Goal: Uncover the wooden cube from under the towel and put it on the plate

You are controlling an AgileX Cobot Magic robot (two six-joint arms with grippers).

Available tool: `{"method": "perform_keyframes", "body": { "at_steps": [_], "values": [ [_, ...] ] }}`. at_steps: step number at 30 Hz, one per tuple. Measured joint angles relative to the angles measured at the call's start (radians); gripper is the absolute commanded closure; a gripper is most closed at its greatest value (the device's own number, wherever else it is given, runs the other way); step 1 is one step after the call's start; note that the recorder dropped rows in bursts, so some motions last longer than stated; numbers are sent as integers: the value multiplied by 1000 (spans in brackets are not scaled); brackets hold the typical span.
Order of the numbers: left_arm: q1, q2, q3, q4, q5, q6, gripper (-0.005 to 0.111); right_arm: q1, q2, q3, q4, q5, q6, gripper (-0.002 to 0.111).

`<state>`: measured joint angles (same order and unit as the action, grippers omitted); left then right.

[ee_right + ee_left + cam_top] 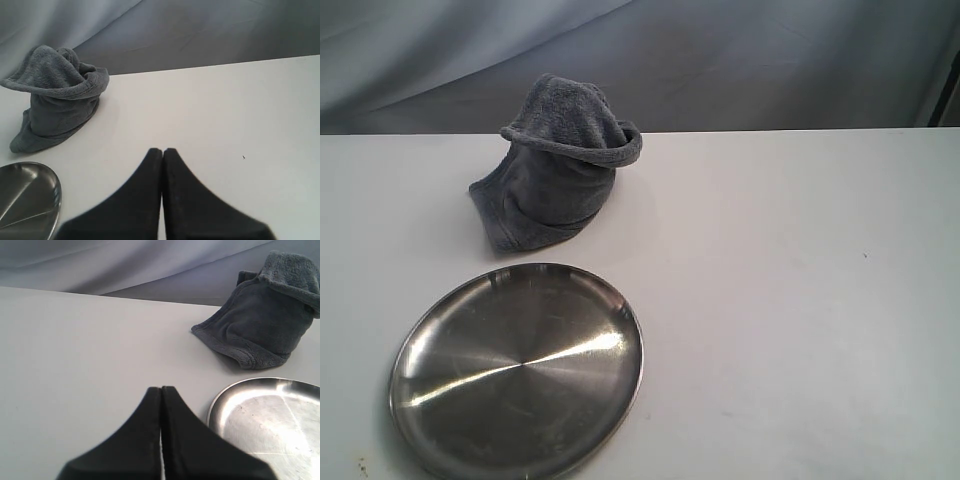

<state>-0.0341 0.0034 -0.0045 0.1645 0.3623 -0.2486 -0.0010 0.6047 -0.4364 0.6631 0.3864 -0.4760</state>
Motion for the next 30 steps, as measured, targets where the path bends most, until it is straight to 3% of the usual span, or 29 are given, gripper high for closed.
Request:
{"method": "perform_keyframes", "body": {
  "at_steps": [12, 17, 22, 25, 30],
  "values": [
    [0, 0, 0, 0, 0, 0, 107, 0, 0, 0, 52, 0, -6, 108],
    [0, 0, 0, 0, 0, 0, 107, 0, 0, 0, -20, -40, 21, 108],
    [0, 0, 0, 0, 0, 0, 107, 9, 44, -19, -186, -97, 174, 108],
    [0, 0, 0, 0, 0, 0, 107, 66, 121, -62, -326, -127, 281, 108],
    [0, 0, 0, 0, 0, 0, 107, 249, 330, -166, -453, -217, 334, 108]
  ]
}}
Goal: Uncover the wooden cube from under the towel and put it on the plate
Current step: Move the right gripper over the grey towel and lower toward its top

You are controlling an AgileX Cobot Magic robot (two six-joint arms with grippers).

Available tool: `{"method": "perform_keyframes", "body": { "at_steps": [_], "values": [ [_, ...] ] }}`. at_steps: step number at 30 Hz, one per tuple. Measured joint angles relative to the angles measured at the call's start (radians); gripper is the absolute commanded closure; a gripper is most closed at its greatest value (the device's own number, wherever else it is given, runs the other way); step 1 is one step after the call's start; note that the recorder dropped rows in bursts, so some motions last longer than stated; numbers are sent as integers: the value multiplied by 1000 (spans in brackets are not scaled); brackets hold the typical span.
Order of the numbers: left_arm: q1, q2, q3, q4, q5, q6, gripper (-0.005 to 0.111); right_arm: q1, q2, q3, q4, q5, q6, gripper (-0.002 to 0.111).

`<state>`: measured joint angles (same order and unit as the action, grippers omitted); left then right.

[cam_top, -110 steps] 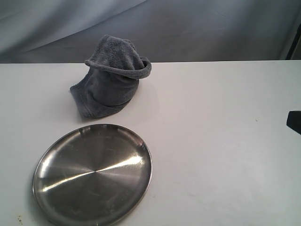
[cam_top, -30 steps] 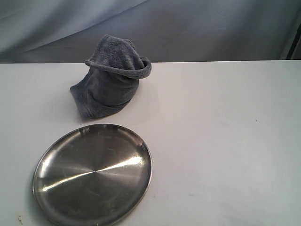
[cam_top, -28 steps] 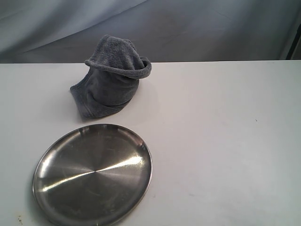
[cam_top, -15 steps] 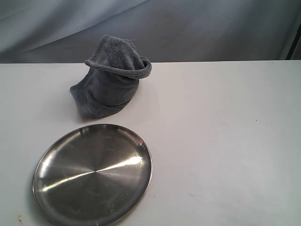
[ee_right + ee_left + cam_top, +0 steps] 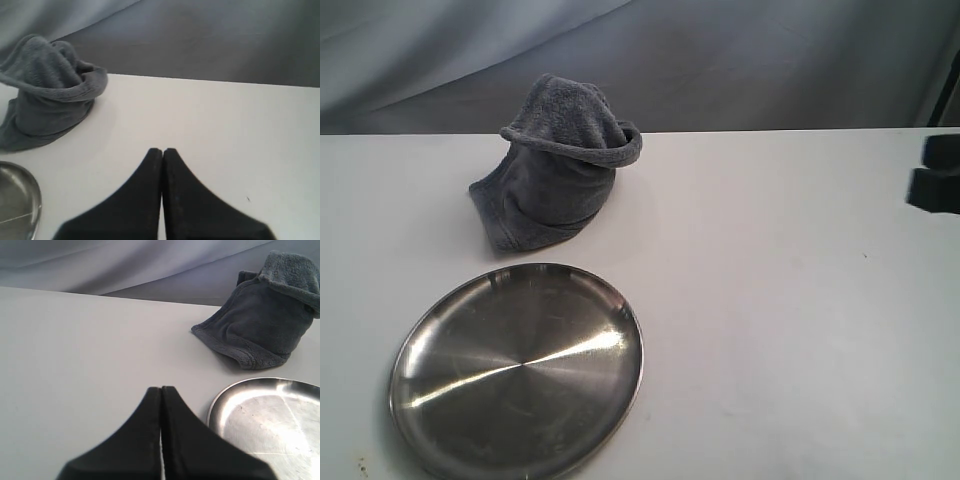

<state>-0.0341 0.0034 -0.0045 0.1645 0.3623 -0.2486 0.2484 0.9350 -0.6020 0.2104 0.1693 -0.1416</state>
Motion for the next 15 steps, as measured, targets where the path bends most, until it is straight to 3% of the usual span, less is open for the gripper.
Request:
{"method": "perform_keyframes", "body": {
  "at_steps": [7, 15],
  "values": [
    [0, 0, 0, 0, 0, 0, 107, 190, 306, -201, -58, -32, 9, 108],
    [0, 0, 0, 0, 0, 0, 107, 281, 449, -325, -83, -78, 10, 108]
  ]
}}
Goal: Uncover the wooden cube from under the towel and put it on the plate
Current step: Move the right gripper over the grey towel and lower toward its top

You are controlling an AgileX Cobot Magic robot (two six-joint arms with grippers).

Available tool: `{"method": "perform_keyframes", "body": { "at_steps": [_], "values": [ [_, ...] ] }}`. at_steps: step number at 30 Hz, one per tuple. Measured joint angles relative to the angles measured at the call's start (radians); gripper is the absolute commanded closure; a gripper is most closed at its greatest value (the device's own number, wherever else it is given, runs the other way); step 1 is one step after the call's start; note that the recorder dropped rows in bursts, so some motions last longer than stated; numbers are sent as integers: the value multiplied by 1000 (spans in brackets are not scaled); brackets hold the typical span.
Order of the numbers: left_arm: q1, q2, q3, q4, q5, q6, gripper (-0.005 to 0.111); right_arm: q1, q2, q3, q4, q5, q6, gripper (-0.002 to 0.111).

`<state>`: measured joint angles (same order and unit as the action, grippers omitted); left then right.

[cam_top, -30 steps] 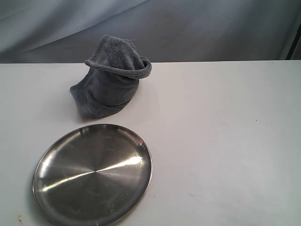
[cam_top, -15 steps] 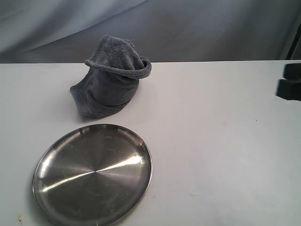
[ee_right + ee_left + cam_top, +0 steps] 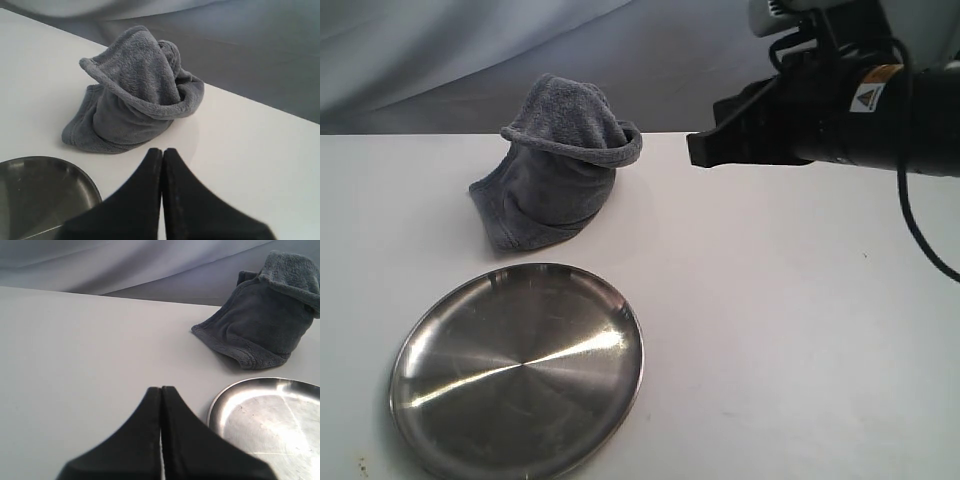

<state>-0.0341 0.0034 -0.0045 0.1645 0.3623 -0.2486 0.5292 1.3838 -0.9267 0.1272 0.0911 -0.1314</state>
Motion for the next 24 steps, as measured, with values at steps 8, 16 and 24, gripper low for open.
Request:
{"method": "perform_keyframes", "body": {
  "at_steps": [8, 16, 24],
  "values": [
    [-2, 0, 0, 0, 0, 0, 107, 20, 17, -5, -50, -71, -21, 108],
    [-2, 0, 0, 0, 0, 0, 107, 20, 17, -9, -50, -108, -21, 108],
    [-2, 0, 0, 0, 0, 0, 107, 20, 17, -9, -50, -127, -21, 108]
  ]
}}
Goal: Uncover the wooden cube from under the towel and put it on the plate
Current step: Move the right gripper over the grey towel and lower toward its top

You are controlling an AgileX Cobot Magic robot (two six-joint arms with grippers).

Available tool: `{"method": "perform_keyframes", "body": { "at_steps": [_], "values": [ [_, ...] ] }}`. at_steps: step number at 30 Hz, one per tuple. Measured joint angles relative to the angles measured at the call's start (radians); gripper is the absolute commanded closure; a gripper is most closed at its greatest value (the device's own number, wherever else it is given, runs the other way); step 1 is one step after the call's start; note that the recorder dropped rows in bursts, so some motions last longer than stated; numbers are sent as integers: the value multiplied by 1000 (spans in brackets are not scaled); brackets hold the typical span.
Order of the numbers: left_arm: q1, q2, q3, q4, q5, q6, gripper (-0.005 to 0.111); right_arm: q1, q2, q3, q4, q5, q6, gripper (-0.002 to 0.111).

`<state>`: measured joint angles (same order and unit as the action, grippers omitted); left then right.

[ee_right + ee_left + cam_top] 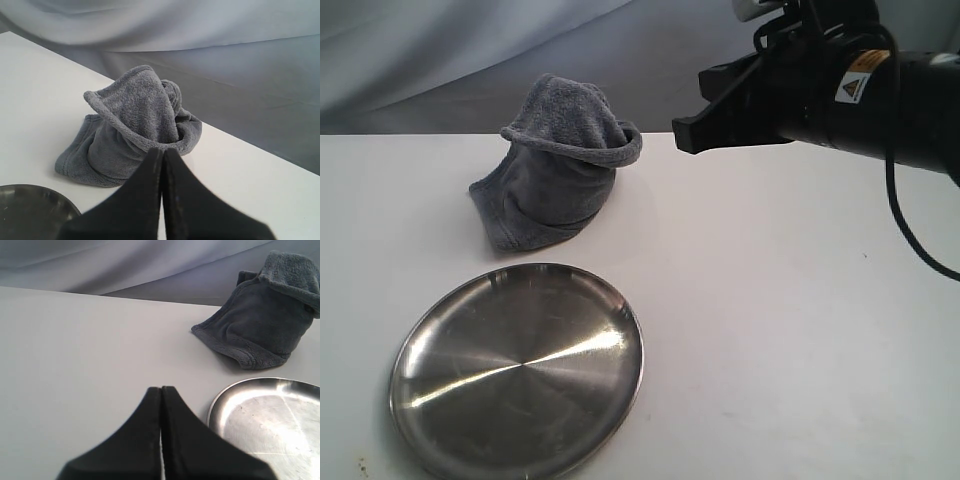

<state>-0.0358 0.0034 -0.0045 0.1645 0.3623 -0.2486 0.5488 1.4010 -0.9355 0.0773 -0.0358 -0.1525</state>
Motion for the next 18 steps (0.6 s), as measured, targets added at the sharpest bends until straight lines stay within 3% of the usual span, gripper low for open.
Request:
{"method": "perform_keyframes", "body": {
  "at_steps": [5, 9, 12, 18],
  "values": [
    [0, 0, 0, 0, 0, 0, 107, 0, 0, 0, 0, 0, 0, 108],
    [0, 0, 0, 0, 0, 0, 107, 0, 0, 0, 0, 0, 0, 94],
    [0, 0, 0, 0, 0, 0, 107, 0, 0, 0, 0, 0, -2, 72],
    [0, 0, 0, 0, 0, 0, 107, 0, 0, 0, -2, -12, -43, 7]
  ]
}}
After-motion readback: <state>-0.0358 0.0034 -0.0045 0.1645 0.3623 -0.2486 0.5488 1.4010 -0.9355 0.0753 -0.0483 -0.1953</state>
